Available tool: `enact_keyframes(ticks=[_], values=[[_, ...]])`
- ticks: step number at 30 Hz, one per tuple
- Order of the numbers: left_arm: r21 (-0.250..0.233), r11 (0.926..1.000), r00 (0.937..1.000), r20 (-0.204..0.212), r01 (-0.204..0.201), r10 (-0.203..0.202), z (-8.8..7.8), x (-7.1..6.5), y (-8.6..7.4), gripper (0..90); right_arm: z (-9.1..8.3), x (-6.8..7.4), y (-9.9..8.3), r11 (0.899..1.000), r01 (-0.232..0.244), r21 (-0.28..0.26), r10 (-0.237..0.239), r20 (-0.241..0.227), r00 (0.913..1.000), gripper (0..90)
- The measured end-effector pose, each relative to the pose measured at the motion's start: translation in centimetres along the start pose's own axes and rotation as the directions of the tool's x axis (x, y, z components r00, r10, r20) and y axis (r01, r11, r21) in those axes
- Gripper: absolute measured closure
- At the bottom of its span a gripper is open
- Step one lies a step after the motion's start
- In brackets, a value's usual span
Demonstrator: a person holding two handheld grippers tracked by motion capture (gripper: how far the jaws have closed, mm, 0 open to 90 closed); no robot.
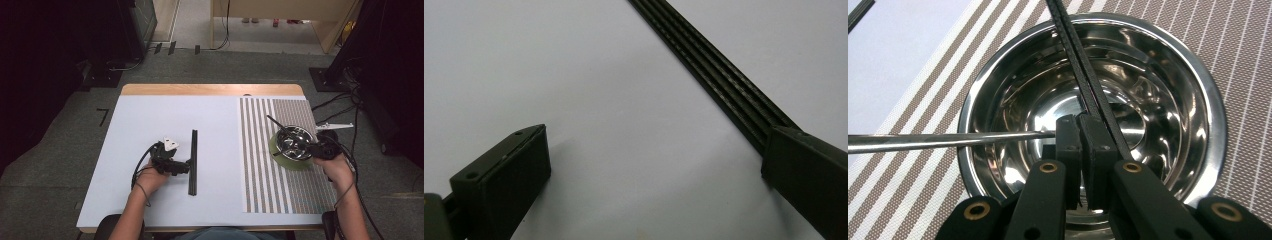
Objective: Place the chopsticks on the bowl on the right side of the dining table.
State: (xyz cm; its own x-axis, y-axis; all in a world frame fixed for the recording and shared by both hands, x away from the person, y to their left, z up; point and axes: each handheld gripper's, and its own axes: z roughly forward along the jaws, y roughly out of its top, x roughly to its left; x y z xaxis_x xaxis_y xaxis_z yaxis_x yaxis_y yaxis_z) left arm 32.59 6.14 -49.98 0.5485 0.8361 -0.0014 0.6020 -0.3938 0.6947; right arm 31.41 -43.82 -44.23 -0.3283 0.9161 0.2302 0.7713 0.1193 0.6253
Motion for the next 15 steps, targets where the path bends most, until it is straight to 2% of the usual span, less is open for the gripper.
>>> enact_keyframes(ticks=[7, 11, 15], values=[[0.001, 1.0000, 1.0000, 0.000, -0.002, 0.002, 0.00, 0.01, 0.02, 0.0, -0.07, -0.56, 0.04, 1.000, -0.005, -0.024, 0.005, 0.021, 0.9998, 84.7], [0.001, 1.0000, 1.0000, 0.000, -0.001, 0.001, 0.00, 0.01, 0.02, 0.0, 0.01, -0.62, 0.04, 0.999, 0.010, -0.030, -0.009, 0.038, 0.9992, 82.8], [0.001, 1.0000, 1.0000, 0.000, -0.002, 0.002, 0.00, 0.01, 0.01, 0.0, -0.32, -0.33, 0.14, 0.999, 0.008, -0.038, -0.008, 0.010, 0.9999, 79.5]])
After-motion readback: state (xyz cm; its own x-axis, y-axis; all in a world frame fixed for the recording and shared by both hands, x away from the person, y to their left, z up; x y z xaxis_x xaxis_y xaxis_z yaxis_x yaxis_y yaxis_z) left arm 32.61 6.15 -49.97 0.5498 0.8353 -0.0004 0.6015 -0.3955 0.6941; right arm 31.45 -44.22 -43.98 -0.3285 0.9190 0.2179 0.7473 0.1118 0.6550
